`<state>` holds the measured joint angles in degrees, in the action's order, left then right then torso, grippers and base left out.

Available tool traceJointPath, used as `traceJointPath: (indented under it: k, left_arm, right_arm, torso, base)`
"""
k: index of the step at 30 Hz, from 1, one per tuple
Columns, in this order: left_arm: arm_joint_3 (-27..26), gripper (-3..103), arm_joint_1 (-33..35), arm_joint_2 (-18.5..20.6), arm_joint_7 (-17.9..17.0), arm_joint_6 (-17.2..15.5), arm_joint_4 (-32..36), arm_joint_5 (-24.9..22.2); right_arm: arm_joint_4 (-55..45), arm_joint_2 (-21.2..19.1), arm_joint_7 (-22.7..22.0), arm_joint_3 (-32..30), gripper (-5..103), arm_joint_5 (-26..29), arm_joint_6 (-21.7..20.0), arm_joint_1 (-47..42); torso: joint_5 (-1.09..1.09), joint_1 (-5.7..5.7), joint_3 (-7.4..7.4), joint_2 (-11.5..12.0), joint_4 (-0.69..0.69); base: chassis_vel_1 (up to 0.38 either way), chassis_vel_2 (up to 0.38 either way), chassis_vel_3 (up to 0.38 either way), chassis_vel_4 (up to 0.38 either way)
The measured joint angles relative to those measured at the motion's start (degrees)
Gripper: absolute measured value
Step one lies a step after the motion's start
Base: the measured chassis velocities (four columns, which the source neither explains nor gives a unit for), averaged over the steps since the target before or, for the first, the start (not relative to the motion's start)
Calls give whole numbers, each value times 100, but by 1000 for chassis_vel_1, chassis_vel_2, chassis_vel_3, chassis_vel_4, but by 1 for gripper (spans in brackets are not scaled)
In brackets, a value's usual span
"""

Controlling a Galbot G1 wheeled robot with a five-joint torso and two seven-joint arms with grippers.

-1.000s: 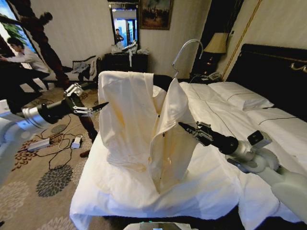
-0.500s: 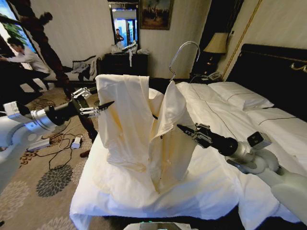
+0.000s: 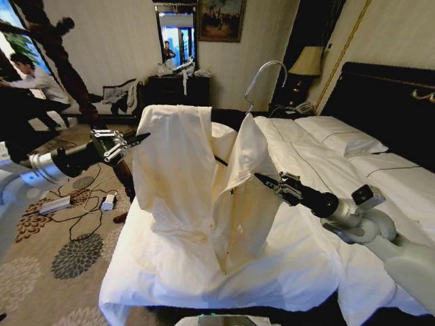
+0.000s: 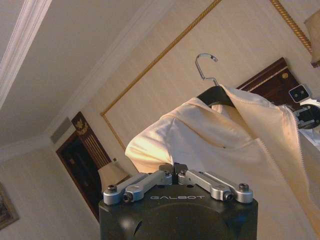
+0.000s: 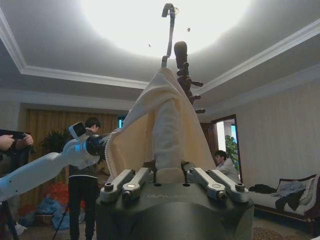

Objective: Pick up the clothes from the bed and hang them on the clothes hanger.

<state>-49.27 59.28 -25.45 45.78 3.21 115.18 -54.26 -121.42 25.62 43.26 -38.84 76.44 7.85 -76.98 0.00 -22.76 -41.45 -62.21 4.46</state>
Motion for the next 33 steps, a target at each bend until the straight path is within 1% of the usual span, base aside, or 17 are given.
traceJointPath:
  k: [5, 8, 10, 12, 14, 16, 17, 19, 21, 22, 23, 26, 29, 31, 33]
  left_arm:
    - [-23, 0, -109, 106, 51, -43, -22, -209]
    - [-18, 0, -302, 313, 87, -108, -34, -493]
    - [-11, 0, -348, 377, 95, -119, -46, -557]
    - [3, 0, -453, 560, 146, -144, -101, -704]
    - [1, 0, -515, 701, 221, -166, -162, -784]
    - [-3, 0, -525, 734, 252, -175, -180, -799]
    - [-11, 0, -535, 771, 293, -190, -205, -811]
    - [-22, 0, -560, 915, 517, -245, -354, -824]
    - [-14, 0, -566, 949, 573, -248, -385, -825]
    - [9, 0, -572, 1002, 664, -255, -421, -834]
    - [57, 0, -576, 1083, 826, -265, -468, -853]
    - [224, 0, -615, 1187, 1042, -268, -541, -869]
    - [331, 0, -664, 1221, 1108, -267, -584, -876]
    - [428, 0, -701, 1275, 1189, -266, -643, -914]
    - [437, 0, -703, 1299, 1217, -266, -660, -936]
  right_arm:
    - [31, 5, 62, 2, 21, -53, 1, -5]
    - [86, 9, 246, 12, 21, -211, -7, -26]
    - [103, 11, 311, 14, 21, -268, -13, -33]
    - [148, 18, 489, 20, 21, -465, -28, -62]
    - [159, 36, 533, 23, 21, -547, -32, -81]
    - [162, 41, 535, 23, 21, -554, -33, -85]
    - [166, 46, 539, 22, 21, -559, -34, -88]
    - [172, 48, 580, 14, 21, -574, -40, -111]
    - [171, 48, 588, 14, 21, -579, -43, -115]
    - [156, 47, 602, 14, 21, -585, -48, -124]
    - [111, 50, 614, 17, 21, -583, -55, -130]
    - [16, 66, 653, 28, 21, -473, -85, -140]
    - [-9, 66, 730, 30, 21, -423, -105, -144]
    - [-14, 63, 922, 33, 21, -373, -149, -144]
    - [-14, 59, 987, 37, 21, -360, -165, -143]
  torso:
    - [-2, 0, 0, 0, 0]
    - [1, 0, 0, 0, 1]
    - [1, 0, 0, 0, 1]
    - [0, 0, 0, 0, 0]
    - [1, 0, 0, 0, 0]
    - [0, 0, 0, 0, 0]
    - [0, 0, 0, 0, 0]
    - [0, 0, 0, 0, 0]
    - [0, 0, 0, 0, 0]
    - [0, 0, 0, 0, 0]
    - [-1, 0, 0, 0, 0]
    - [0, 0, 0, 0, 0]
    - [-1, 0, 0, 0, 0]
    - [-1, 0, 0, 0, 0]
    - [-1, 0, 0, 0, 0]
  base:
    - [0, 0, 0, 0]
    - [0, 0, 0, 0]
    - [0, 0, 0, 0]
    - [0, 0, 0, 0]
    - [0, 0, 0, 0]
    - [0, 0, 0, 0]
    - [0, 0, 0, 0]
    - [0, 0, 0, 0]
    - [0, 0, 0, 0]
    - [0, 0, 0, 0]
    - [0, 0, 0, 0]
    - [0, 0, 0, 0]
    - [0, 0, 0, 0]
    - [0, 0, 0, 0]
    - [0, 0, 0, 0]
